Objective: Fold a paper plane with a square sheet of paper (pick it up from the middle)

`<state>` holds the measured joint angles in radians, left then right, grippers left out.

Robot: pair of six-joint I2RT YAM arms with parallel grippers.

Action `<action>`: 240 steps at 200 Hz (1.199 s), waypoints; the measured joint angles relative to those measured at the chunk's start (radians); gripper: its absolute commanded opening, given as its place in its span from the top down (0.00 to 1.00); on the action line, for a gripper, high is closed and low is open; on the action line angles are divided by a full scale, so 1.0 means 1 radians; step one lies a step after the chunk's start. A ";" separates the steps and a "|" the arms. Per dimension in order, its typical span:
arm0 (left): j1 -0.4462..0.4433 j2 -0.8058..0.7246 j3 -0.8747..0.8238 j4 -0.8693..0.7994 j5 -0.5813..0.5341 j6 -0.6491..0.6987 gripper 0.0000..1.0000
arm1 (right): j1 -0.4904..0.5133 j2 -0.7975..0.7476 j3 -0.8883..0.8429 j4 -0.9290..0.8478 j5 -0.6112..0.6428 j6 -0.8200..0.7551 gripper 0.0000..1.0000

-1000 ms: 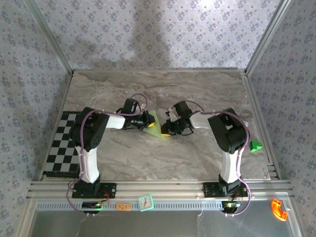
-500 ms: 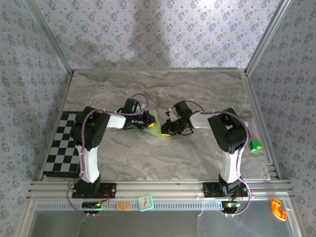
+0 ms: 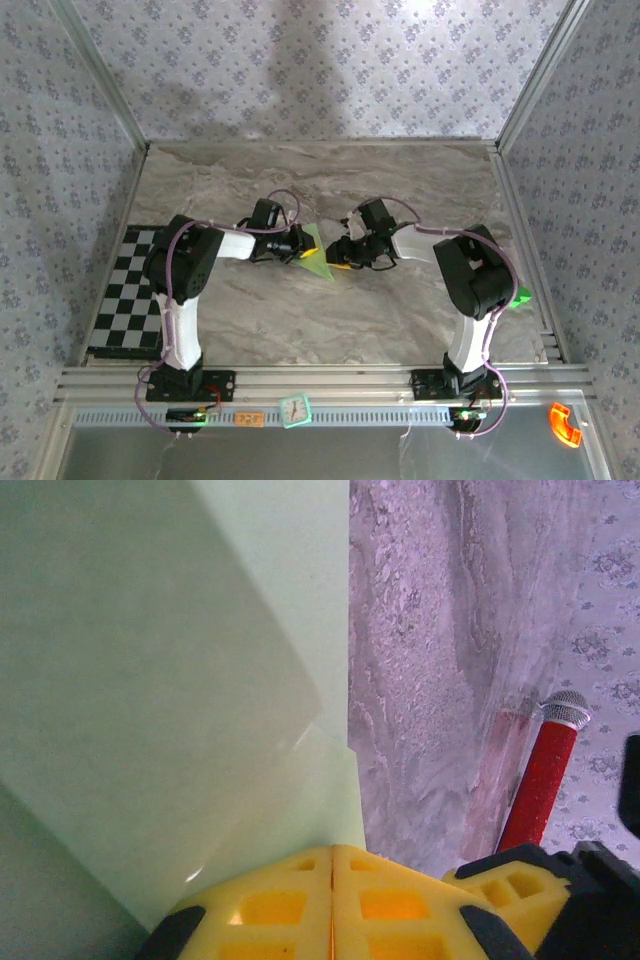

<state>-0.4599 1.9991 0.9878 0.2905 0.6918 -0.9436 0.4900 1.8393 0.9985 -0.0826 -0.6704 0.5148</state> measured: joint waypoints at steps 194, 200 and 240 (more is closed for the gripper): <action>0.000 0.000 0.000 0.000 0.004 0.000 0.91 | 0.015 0.124 0.152 -0.135 0.099 -0.018 0.73; 0.000 0.000 0.001 -0.002 0.005 0.000 0.91 | 0.016 0.124 0.152 -0.135 0.100 -0.018 0.74; 0.000 0.000 0.001 -0.002 0.008 0.000 0.91 | 0.023 0.103 0.134 -0.119 0.128 -0.017 0.72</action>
<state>-0.4599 1.9991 0.9886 0.2882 0.6994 -0.9436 0.5133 1.9427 1.1324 -0.2020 -0.5423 0.4976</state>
